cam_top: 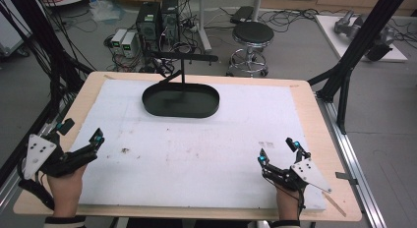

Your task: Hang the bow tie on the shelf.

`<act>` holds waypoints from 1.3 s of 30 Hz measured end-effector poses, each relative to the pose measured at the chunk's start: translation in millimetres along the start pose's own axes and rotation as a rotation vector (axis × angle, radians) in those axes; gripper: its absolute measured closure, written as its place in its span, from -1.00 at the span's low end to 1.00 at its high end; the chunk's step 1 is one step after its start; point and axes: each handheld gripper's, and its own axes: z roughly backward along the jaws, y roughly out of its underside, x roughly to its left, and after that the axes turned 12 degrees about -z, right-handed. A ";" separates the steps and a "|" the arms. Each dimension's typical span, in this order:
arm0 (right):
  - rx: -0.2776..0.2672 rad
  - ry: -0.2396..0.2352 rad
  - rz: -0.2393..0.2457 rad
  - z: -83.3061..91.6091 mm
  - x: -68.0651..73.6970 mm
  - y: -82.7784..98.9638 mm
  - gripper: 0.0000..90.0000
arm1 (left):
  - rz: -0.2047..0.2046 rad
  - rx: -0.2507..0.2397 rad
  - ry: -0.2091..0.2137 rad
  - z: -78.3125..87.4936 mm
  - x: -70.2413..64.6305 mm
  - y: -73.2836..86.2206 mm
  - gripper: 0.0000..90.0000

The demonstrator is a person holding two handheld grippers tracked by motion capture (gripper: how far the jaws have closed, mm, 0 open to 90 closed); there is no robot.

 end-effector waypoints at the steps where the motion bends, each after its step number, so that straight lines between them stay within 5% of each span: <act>1: 0.000 0.002 -0.002 0.5 0.0 0.0 -0.80 | -0.004 0.014 0.003 0.5 1.5 2.4 -0.72; 3: -0.002 0.006 -0.001 0.8 -0.7 -0.4 -0.80 | -0.012 0.046 -0.008 1.7 4.7 5.0 -0.72; 15: -0.011 0.021 -0.004 1.1 -2.9 -3.4 -0.80 | 0.033 0.021 -0.005 7.8 7.2 30.4 -0.73; 39: -0.011 0.043 -0.016 6.6 -5.3 -4.4 -0.80 | 0.031 0.036 0.000 5.5 3.2 40.8 -0.73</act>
